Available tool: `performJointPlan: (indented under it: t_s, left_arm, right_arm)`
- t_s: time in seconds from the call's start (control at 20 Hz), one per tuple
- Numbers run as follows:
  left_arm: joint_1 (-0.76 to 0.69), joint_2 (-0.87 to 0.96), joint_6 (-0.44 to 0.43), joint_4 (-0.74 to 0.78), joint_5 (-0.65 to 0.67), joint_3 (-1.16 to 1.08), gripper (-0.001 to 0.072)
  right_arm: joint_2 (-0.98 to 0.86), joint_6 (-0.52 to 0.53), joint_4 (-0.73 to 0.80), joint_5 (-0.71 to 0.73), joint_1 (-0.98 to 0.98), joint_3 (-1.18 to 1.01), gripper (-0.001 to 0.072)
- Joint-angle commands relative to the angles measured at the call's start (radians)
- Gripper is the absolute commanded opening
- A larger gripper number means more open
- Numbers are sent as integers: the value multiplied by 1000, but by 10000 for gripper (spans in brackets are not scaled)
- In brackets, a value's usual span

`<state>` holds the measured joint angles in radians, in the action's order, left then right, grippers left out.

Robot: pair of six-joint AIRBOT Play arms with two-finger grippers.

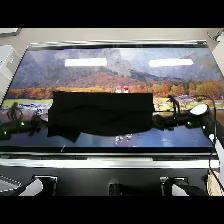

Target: Fold the clothes and pants, and hang the long-sleeved shirts on hangers.

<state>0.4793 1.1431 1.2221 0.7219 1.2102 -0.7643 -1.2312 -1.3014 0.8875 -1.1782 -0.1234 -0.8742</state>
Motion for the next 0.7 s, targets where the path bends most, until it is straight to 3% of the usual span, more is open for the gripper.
performJointPlan:
  t_s: [0.0, 0.65]
  left_arm:
    - [-52, 156, -1, 0, -7, -221, 17]
    - [-209, 656, 46, 47, 13, -898, 17]
  right_arm:
    - [-4, -204, 161, 180, 59, -156, 34]
    - [-353, -247, 187, 225, 87, -540, 34]
